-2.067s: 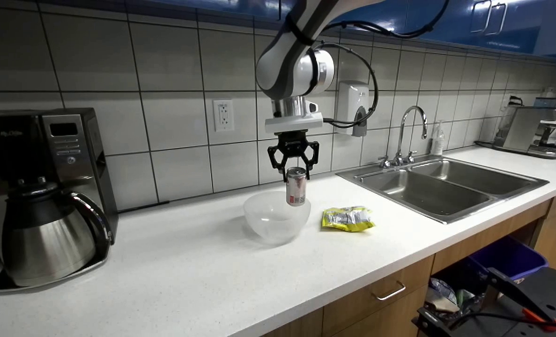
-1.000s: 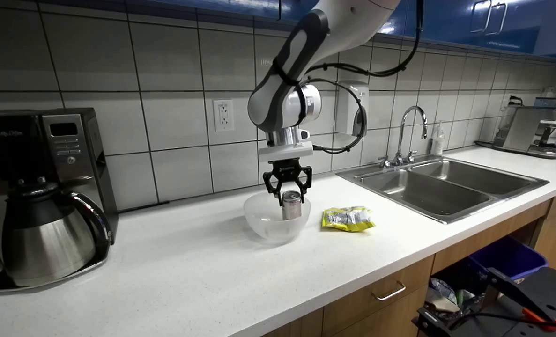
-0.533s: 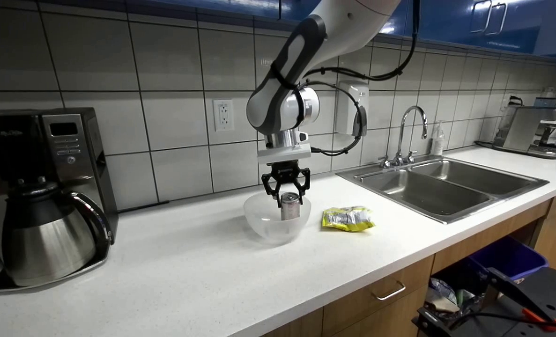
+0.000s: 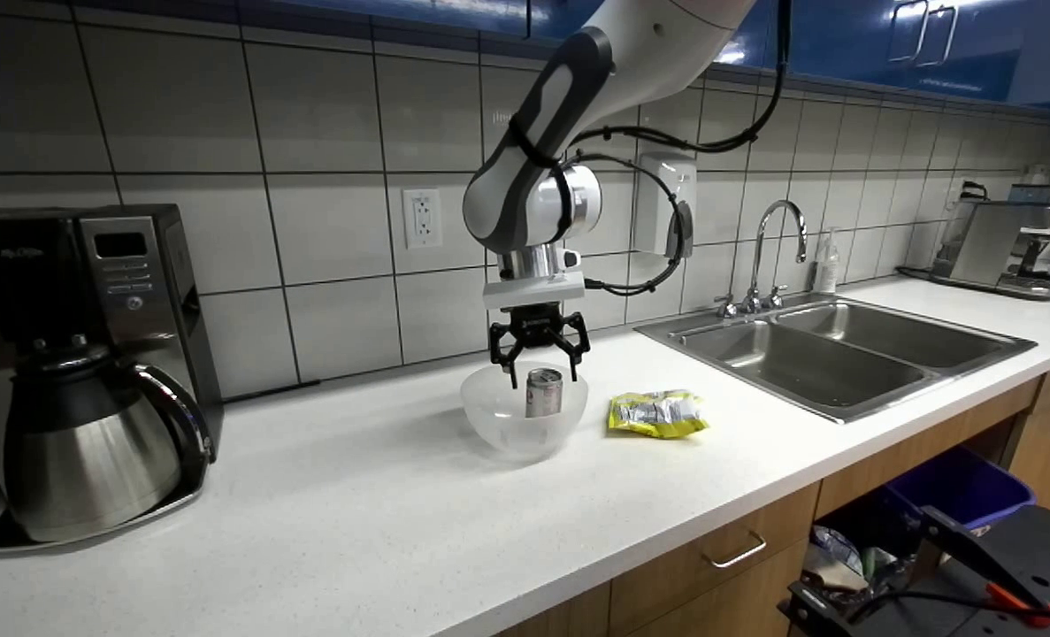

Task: Put the can inside the bowl

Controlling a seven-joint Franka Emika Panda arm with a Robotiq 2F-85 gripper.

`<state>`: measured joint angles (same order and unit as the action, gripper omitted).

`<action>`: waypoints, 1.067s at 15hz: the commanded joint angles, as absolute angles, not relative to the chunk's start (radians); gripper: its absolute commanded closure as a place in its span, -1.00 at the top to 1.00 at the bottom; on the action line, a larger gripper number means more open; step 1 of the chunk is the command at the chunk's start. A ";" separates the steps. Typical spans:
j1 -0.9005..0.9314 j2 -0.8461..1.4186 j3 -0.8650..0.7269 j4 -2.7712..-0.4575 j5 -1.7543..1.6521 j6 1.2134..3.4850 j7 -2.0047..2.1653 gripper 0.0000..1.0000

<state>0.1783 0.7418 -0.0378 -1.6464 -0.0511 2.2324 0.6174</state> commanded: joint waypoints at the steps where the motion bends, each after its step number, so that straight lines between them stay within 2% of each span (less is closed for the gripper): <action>1: 0.187 0.634 -0.037 -1.726 -0.025 2.194 0.597 1.00; 16: 0.190 0.059 0.013 -2.376 -0.007 2.257 0.648 1.00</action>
